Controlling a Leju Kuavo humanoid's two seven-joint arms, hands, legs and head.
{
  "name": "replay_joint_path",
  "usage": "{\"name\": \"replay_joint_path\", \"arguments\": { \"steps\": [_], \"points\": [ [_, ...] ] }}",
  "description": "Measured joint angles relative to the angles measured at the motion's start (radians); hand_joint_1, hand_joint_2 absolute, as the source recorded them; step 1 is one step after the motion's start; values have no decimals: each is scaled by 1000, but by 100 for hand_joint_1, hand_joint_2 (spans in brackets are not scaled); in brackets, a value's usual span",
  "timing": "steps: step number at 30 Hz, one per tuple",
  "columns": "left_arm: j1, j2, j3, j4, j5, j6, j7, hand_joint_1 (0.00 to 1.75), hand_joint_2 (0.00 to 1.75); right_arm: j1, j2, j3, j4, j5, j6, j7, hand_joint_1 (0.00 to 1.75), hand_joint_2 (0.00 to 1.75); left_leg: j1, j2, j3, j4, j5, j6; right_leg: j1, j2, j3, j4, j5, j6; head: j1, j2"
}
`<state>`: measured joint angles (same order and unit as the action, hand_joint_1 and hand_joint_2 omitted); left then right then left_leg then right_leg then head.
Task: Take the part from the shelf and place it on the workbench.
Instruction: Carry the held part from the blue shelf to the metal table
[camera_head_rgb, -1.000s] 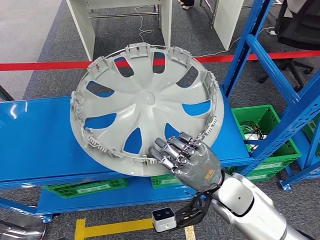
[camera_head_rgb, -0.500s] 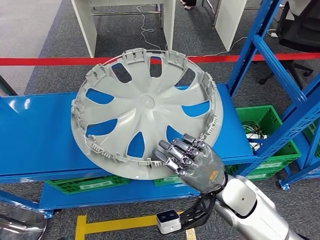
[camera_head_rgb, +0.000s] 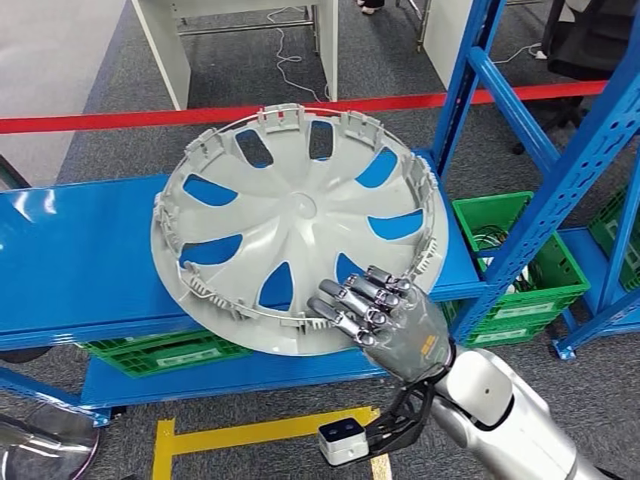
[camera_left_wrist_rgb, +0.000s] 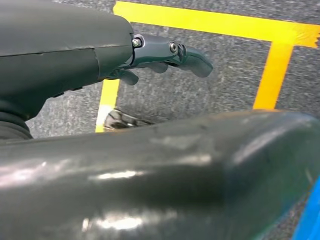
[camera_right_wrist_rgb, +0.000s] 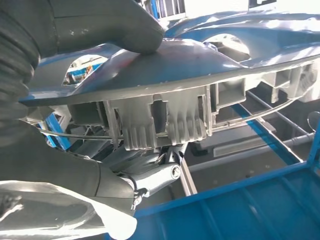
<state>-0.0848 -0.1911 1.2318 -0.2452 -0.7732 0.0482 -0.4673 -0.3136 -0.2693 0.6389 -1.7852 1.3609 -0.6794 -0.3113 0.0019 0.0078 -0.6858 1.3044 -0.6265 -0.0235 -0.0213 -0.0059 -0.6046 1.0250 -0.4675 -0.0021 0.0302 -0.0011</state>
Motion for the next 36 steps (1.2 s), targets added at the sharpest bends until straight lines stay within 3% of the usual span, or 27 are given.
{"name": "replay_joint_path", "arguments": {
  "steps": [1, 2, 4, 6, 9, 10, 11, 14, 15, 16, 17, 19, 21, 22, 24, 25, 26, 29, 30, 31, 32, 34, 36],
  "points": [
    [0, 0, 0, 0, 0, 0, 0, 0, 0, 1, 0, 0, 2, -1, 0, 0, 175, 175, 2, 0, 13, 5, 9, -1, 0, 0, -11, 0, 8, 1, 0, 0],
    [0, 0, -1, 0, -1, -1, 0, 0, 0, 2, 0, -1, 4, -1, 0, 0, 175, 175, 4, 0, 45, -30, 35, -1, 0, 1, -21, 0, 17, 4, 0, 0],
    [-2, 0, -3, 0, -3, -1, 0, 0, 0, 4, 0, -3, 6, -2, 0, 0, 175, 175, 5, -4, 141, -170, 81, 4, 0, 3, -37, 1, 32, 12, 0, 0],
    [-4, 1, -6, 1, -8, -1, 1, 0, 0, 6, 0, -8, 6, -3, 0, -3, 175, 175, 2, -10, 207, -284, 86, 12, 1, 3, -44, -1, 49, 25, 1, 0],
    [-3, 1, -10, 1, -14, -1, 2, 0, 0, 11, 0, -18, 5, -7, 0, -13, 175, 175, -3, -10, 205, -310, 95, 32, -2, 2, -48, -9, 70, 45, 1, 0],
    [-3, 2, -12, 2, -15, -1, 2, 0, 0, 14, 0, -22, 5, -8, 0, -16, 175, 175, -2, -8, 197, -312, 106, 41, -3, 2, -57, -2, 57, 49, 2, 0],
    [-4, 2, -13, 2, -16, -1, 3, 0, 0, 17, 0, -27, 5, -9, 0, -18, 175, 175, -1, -5, 187, -314, 117, 51, -3, 3, -71, 23, 24, 53, 3, 0],
    [-6, 4, -18, 2, -19, -2, 3, 0, 0, 26, 0, -35, 5, -11, 0, -21, 175, 175, -5, -2, 142, -314, 153, 66, -2, 4, -128, 206, -116, 58, 7, 0],
    [-6, 4, -19, 2, -20, -2, 3, 0, 0, 30, 0, -38, 5, -11, 0, -21, 175, 175, -8, -1, 125, -314, 165, 67, -1, 4, -134, 262, -130, 58, 6, 0],
    [-6, 4, -21, 3, -20, -2, 3, 0, 0, 34, 0, -40, 5, -12, 0, -21, 175, 175, -11, -1, 110, -313, 177, 68, 0, 4, -126, 289, -120, 56, 6, 0],
    [-6, 4, -22, 3, -20, -3, 3, 0, 0, 38, 0, -42, 5, -12, 0, -22, 175, 175, -14, 0, 95, -313, 187, 68, 2, 4, -99, 279, -92, 53, 6, 0],
    [-6, 4, -24, 3, -21, -4, 3, 0, 0, 41, 0, -46, 5, -10, 0, -22, 175, 175, -18, 0, 74, -310, 205, 65, 9, 3, 5, 162, -50, 40, 6, 0],
    [-7, 3, -26, 3, -23, -6, 3, 0, 0, 42, 0, -51, 2, -6, 0, -22, 175, 175, -21, 0, 63, -305, 220, 59, 16, 1, 116, 11, -67, 30, 5, 0],
    [-7, 3, -27, 3, -24, -7, 3, 0, 0, 43, 0, -54, 0, -4, 0, -22, 175, 175, -21, 1, 59, -303, 227, 54, 19, 1, 145, -34, -83, 27, 6, 0],
    [-7, 5, -27, 3, -27, -7, 3, 0, 0, 45, 0, -57, -2, -1, -1, -22, 175, 175, -20, 1, 50, -301, 240, 44, 18, 1, 147, -59, -84, 22, 6, 0],
    [-6, 6, -28, 3, -29, -7, 3, 0, 0, 47, 0, -58, -2, 1, -1, -22, 175, 175, -20, 0, 44, -295, 231, 38, 15, 1, 138, -60, -75, 16, 6, 0],
    [-5, 7, -28, 3, -30, -7, 3, 0, 0, 48, 0, -59, -2, 2, -1, -22, 175, 175, -18, -2, 35, -276, 203, 31, 12, -1, 128, -61, -64, 8, 6, 0],
    [-4, 9, -29, 4, -32, -7, 2, 0, 0, 54, 0, -59, -2, 8, -1, -20, 175, 175, -7, -5, -3, -113, 60, 11, 10, -3, 89, -58, -29, -2, 0, 0],
    [-5, 9, -29, 4, -31, -8, 0, 0, 0, 55, 0, -59, -1, 14, -1, -17, 175, 175, -3, -5, -10, -54, 37, 6, 10, -3, 72, -53, -19, -1, -2, 0],
    [-6, 10, -29, 4, -29, -11, -3, 0, 0, 56, 0, -58, -1, 21, -1, -11, 175, 175, 0, -5, -6, -19, 38, 3, 9, -3, 55, -47, -10, 0, -2, 0],
    [-7, 10, -29, 4, -26, -15, -6, 0, 0, 56, 0, -57, 0, 27, -1, -4, 175, 175, 3, -5, 12, -17, 59, 1, 9, -3, 37, -39, -2, 2, -2, 0],
    [-9, 11, -29, 4, -19, -24, -10, 0, 0, 56, -1, -56, 2, 35, -1, 7, 175, 175, 8, -6, 91, -113, 106, 0, 8, -2, 4, -22, 9, 8, -2, 0],
    [-11, 11, -29, 4, -15, -26, -10, 0, 0, 55, -4, -54, 3, 36, -1, 13, 175, 175, 7, -9, 177, -248, 97, 8, 9, 0, -16, -11, 20, 19, -2, 0]
  ]
}}
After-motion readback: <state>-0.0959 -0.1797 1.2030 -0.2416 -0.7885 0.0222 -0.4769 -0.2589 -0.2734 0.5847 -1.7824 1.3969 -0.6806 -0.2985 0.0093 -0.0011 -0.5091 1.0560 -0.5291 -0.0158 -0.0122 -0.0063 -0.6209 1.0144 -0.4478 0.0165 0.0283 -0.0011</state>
